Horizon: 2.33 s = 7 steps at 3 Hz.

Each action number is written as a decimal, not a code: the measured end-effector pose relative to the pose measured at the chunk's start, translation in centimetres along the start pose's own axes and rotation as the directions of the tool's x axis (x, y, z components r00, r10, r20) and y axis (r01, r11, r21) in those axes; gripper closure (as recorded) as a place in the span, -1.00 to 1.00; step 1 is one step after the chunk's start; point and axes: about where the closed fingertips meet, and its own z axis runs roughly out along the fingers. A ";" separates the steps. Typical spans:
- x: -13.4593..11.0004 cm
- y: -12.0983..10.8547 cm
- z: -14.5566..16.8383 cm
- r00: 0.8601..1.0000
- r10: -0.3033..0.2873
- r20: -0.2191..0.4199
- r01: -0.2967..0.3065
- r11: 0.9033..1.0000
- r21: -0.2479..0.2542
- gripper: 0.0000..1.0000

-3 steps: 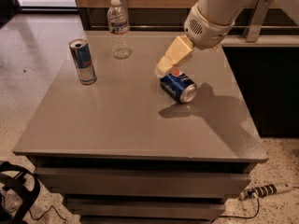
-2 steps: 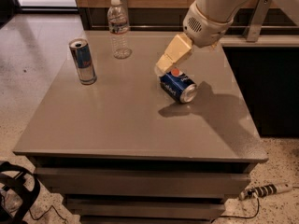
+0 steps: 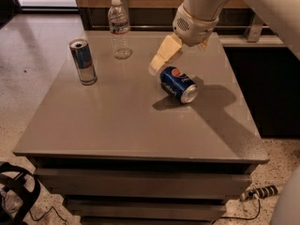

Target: Pick pepsi can

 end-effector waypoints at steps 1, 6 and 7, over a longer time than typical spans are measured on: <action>-0.7 -0.4 1.6 0.999 0.025 -0.048 -0.024 1.000 0.014 -1.00; 1.2 -0.2 5.8 0.974 0.139 -0.179 -0.137 0.990 0.021 -1.00; 1.5 0.2 6.3 0.973 0.143 -0.182 -0.144 0.990 0.006 -1.00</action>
Offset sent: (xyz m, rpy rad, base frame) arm 0.0265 0.0014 -0.0322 -0.1571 0.1061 -0.1001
